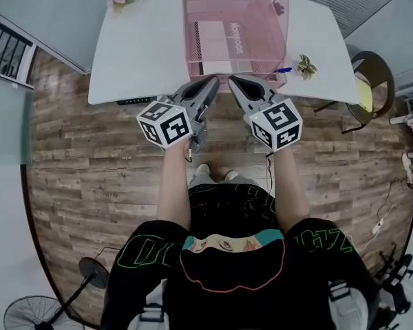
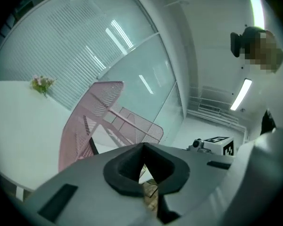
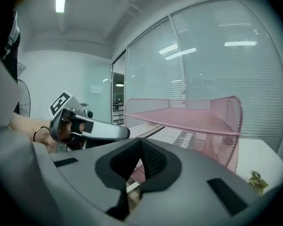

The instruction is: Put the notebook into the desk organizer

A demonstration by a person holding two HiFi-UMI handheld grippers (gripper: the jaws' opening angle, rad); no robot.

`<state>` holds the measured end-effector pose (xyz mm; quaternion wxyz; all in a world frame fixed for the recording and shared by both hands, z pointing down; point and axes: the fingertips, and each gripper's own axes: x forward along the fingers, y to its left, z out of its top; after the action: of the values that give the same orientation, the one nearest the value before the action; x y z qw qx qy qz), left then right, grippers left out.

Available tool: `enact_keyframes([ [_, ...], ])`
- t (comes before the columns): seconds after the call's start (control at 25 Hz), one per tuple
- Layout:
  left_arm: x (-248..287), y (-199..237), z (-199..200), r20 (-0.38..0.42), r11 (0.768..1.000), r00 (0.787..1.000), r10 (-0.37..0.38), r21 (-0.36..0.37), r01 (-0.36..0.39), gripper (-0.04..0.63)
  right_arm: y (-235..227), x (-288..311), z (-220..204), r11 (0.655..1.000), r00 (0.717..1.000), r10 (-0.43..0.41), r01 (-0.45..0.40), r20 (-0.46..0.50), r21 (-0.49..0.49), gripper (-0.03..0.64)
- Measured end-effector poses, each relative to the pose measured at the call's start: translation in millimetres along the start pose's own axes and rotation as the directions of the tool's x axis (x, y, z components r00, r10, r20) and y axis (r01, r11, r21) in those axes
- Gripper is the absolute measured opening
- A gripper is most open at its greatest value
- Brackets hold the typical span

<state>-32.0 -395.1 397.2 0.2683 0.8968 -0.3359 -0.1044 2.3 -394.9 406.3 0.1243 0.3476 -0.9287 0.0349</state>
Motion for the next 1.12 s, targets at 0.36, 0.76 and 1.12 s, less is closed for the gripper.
enact_keyframes([
  [0.36,1,-35,29,0.102,0.942,0.989,0.109,0.306,-0.136,-0.005,-36,-56,25,0.970,0.966,-0.241,0.244,0.088,-0.014,0.002],
  [0.76,-24,-38,50,0.214,0.835,0.933,0.291,0.419,-0.356,-0.005,-40,-86,44,0.941,0.929,-0.338,0.335,0.151,0.044,0.002],
  [1.12,-31,-42,50,0.224,0.836,0.929,0.295,0.410,-0.365,-0.005,-34,-95,50,0.938,0.923,-0.344,0.344,0.176,0.028,0.003],
])
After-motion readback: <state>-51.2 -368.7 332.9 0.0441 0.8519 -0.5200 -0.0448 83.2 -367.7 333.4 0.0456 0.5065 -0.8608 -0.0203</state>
